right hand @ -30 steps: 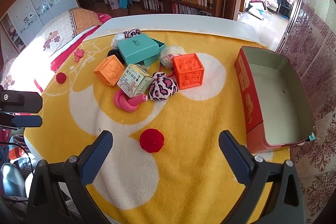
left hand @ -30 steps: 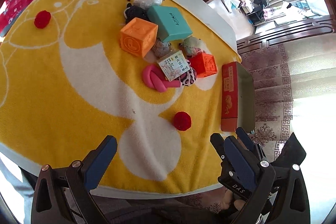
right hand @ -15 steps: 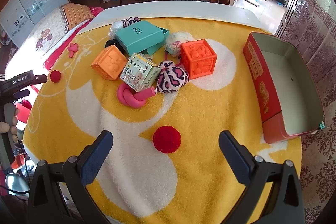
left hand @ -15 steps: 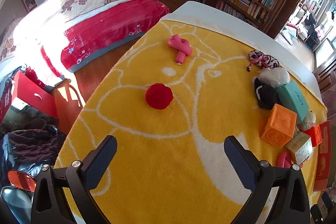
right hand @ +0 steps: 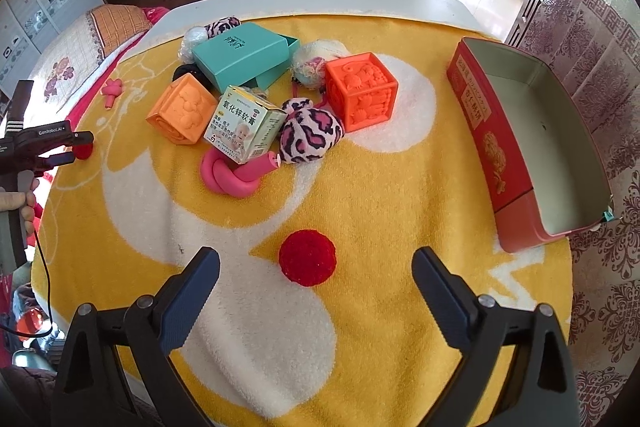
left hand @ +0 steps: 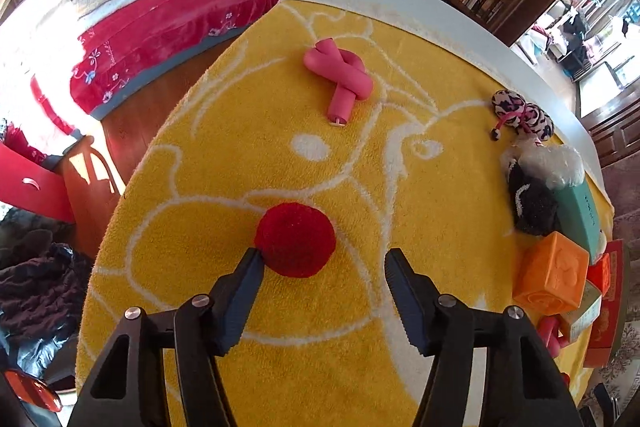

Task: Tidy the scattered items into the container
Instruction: 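Lower the left gripper onto the red pompom and close it, then grasp the second red pompom with the right gripper while left holds its pompom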

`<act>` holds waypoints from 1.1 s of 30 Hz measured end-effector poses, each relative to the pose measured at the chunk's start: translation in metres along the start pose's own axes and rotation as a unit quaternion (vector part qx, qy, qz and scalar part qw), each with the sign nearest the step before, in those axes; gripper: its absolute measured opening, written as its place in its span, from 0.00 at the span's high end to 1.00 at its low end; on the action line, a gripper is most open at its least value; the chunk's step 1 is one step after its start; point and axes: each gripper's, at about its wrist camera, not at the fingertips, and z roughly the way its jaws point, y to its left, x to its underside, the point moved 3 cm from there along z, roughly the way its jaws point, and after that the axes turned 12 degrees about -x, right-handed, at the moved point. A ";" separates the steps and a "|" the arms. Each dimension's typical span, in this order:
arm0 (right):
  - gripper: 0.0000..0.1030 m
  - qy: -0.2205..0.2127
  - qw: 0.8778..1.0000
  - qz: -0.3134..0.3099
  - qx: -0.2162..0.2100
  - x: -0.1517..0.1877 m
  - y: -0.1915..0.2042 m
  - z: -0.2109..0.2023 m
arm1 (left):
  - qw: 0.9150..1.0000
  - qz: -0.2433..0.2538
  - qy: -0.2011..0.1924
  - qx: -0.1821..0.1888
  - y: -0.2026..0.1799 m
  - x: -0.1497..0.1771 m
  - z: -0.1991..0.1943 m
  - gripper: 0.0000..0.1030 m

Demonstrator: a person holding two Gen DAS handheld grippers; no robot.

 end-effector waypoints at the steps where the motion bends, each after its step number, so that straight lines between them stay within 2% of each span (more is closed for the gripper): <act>1: 0.05 0.000 1.000 0.003 0.002 0.000 -0.001 0.000 | 1.000 0.004 -0.002 -0.007 0.001 -0.001 0.002 0.37; 3: 0.05 0.002 1.000 0.009 0.004 0.000 -0.003 0.001 | 1.000 0.013 -0.005 -0.015 0.000 -0.003 0.006 0.43; 4: 0.07 0.003 1.000 0.011 0.005 0.001 -0.005 0.002 | 1.000 0.019 -0.005 -0.023 0.000 -0.003 0.007 0.49; 6: 0.15 0.007 1.000 0.015 0.005 0.000 -0.006 0.004 | 0.999 0.027 -0.007 -0.031 -0.001 -0.004 0.009 0.53; 8: 0.22 0.013 1.000 0.018 0.005 0.001 -0.008 0.007 | 0.999 0.027 -0.005 -0.035 0.001 -0.005 0.012 0.64; 12: 0.33 0.020 1.000 0.023 0.004 0.003 -0.012 0.010 | 1.000 0.007 -0.005 -0.025 0.011 -0.004 0.008 0.67; 15: 0.36 0.024 0.999 0.027 0.003 0.005 -0.016 0.011 | 1.000 0.003 -0.017 -0.018 0.013 -0.004 -0.003 0.67; 20: 0.37 0.026 0.999 0.033 0.000 0.008 -0.022 0.011 | 0.999 0.014 -0.041 -0.004 0.004 -0.001 -0.031 0.67; 27: 0.37 0.029 0.999 0.014 -0.021 0.004 -0.015 0.019 | 0.997 0.051 -0.057 0.028 -0.034 0.008 -0.062 0.67; 33: 0.37 0.054 0.998 -0.010 -0.021 0.002 -0.008 0.043 | 0.993 0.085 -0.066 0.051 -0.067 0.023 -0.085 0.67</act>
